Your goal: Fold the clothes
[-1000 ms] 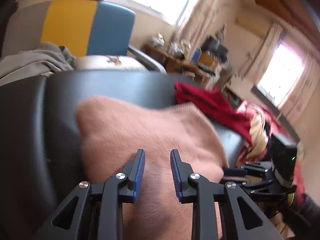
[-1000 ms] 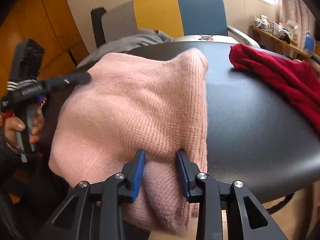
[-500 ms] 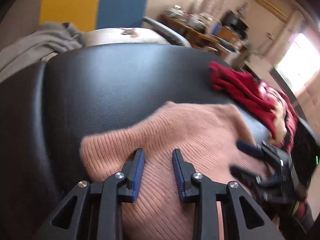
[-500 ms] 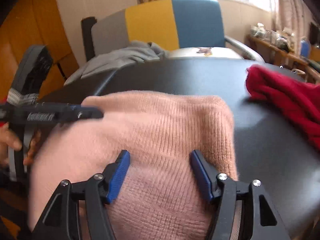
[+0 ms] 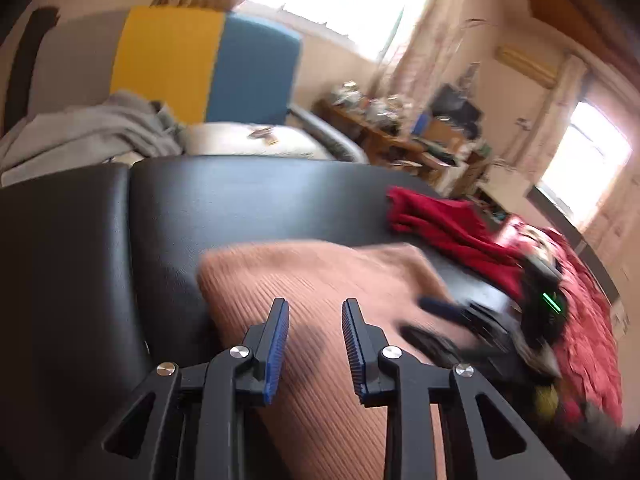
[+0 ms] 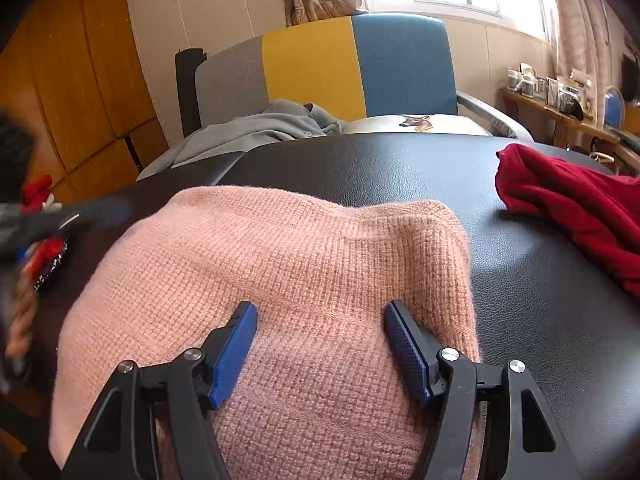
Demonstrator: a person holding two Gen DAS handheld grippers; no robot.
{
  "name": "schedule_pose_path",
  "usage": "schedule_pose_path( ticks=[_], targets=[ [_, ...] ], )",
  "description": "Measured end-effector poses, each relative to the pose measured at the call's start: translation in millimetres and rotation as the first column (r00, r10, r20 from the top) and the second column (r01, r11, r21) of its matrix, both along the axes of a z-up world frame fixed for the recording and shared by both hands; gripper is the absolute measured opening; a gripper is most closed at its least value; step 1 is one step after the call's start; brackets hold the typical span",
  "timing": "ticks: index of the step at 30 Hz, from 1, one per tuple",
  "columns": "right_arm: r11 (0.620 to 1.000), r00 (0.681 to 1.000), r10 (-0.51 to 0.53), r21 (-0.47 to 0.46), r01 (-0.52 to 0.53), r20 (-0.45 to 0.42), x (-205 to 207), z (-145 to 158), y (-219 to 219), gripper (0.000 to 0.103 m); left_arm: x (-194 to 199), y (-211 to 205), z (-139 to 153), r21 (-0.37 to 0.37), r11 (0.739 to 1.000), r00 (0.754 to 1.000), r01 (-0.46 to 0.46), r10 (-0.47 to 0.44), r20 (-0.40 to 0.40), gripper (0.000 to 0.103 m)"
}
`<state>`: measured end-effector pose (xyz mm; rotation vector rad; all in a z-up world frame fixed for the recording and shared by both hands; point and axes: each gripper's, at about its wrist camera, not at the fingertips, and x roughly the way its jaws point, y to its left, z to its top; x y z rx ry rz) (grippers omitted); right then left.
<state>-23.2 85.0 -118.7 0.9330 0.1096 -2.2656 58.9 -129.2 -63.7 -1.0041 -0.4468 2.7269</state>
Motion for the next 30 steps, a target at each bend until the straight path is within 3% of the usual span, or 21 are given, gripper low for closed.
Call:
schedule_pose_path(
  ticks=[4, 9, 12, 13, 15, 18, 23, 26, 27, 28, 30],
  targets=[
    [0.998, 0.999, 0.022, 0.064, -0.023, 0.027, -1.1, 18.4, -7.0, 0.068, 53.7, 38.5, -7.7, -0.07, 0.993, 0.995, 0.097, -0.097, -0.004, 0.028],
    [0.99, 0.993, 0.119, 0.076, -0.117, -0.022, -4.2, 53.1, -36.5, 0.073, 62.8, 61.6, -52.1, -0.062, 0.992, 0.988, 0.107, -0.099, 0.122, 0.028],
    [0.974, 0.988, 0.146, 0.167, -0.153, 0.052, -23.3, 25.9, -64.0, 0.077, 64.6, 62.4, -60.3, -0.07, 0.992, 0.988, 0.102, -0.093, 0.125, 0.029],
    [0.97, 0.988, 0.135, 0.191, -0.148, 0.079, -31.9, 6.6, -69.5, 0.084, 64.0, 61.5, -60.7, -0.065, 0.993, 0.988, 0.1, -0.091, 0.127, 0.029],
    [0.985, 0.987, 0.123, 0.108, -0.134, 0.099, -43.8, -2.5, -62.3, 0.087, 61.8, 57.2, -61.5, -0.029, 0.996, 0.987, 0.087, -0.082, 0.137, 0.029],
    [0.988, 0.987, 0.116, 0.091, -0.126, 0.109, -47.4, -1.8, -59.0, 0.087, 67.5, 56.2, -58.1, -0.014, 0.997, 0.989, 0.074, -0.071, 0.126, 0.029],
    [0.99, 0.989, 0.107, 0.078, -0.115, 0.102, -43.6, 8.7, -54.2, 0.087, 89.3, 29.5, -36.1, 0.087, 0.996, 0.998, -0.002, -0.004, 0.069, 0.03],
    [0.995, 0.993, 0.096, 0.005, -0.096, 0.07, -36.5, 39.6, -36.2, 0.087, 91.9, 0.8, -25.5, 0.147, 0.987, 0.997, -0.07, 0.063, 0.053, 0.037],
    [0.995, 0.993, 0.095, -0.037, -0.092, 0.072, -34.1, 48.9, -23.9, 0.091, 90.9, -9.0, -24.8, 0.186, 0.979, 0.995, -0.086, 0.077, 0.055, 0.04],
    [0.993, 0.993, 0.095, -0.079, -0.089, 0.075, -31.9, 57.8, -11.1, 0.101, 88.7, -18.5, -26.5, 0.232, 0.968, 0.994, -0.099, 0.086, 0.064, 0.046],
    [0.987, 0.985, 0.094, -0.139, -0.074, 0.141, -33.2, 59.8, 21.8, 0.103, 77.7, -32.5, -32.8, 0.3, 0.947, 0.992, -0.112, 0.088, 0.094, 0.053]
  ],
)
